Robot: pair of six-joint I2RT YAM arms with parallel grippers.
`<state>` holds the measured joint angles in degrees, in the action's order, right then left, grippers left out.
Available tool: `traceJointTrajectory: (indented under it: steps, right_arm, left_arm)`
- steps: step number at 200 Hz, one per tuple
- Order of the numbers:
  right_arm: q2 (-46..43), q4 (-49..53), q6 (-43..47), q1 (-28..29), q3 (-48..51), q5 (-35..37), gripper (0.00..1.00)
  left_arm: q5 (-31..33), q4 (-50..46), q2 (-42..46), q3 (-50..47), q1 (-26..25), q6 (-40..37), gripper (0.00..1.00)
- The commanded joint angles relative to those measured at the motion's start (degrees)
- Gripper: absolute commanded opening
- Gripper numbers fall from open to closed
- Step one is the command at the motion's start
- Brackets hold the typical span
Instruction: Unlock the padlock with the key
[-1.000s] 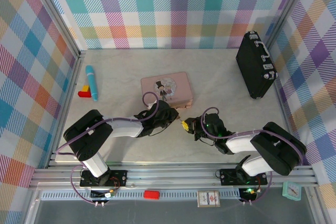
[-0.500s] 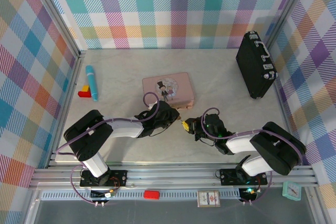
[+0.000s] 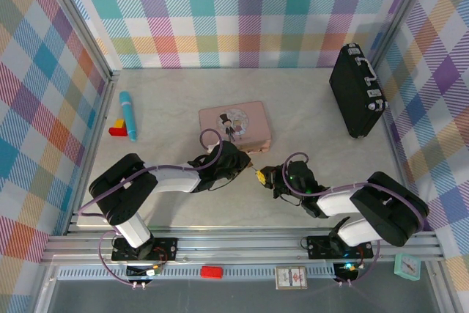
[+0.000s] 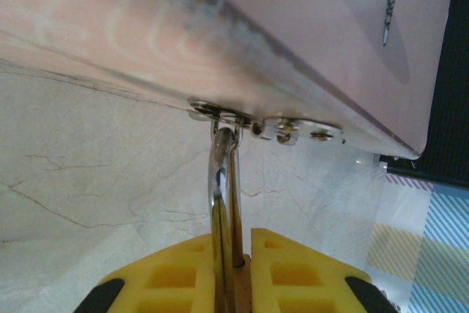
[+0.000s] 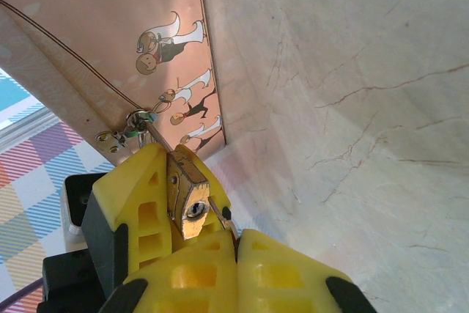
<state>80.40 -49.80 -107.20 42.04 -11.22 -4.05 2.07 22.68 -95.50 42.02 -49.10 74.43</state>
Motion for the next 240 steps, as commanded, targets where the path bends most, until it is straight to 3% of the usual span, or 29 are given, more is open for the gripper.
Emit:
traceJointTrajectory:
  steps: [1,153,240]
  right_arm:
    - [-0.5,-2.2,-0.6,0.2,0.4,0.6,0.00]
    - [-1.2,-4.4,-1.7,0.2,1.2,1.2,0.00]
    - [-7.7,3.0,-0.5,0.2,1.6,3.1,0.00]
  left_arm:
    - [-1.7,7.1,2.2,0.9,-1.7,0.6,0.00]
    - [-2.1,10.6,-0.6,1.4,-1.9,1.9,0.00]
    - [-2.1,12.3,-1.1,0.6,-1.9,2.6,0.00]
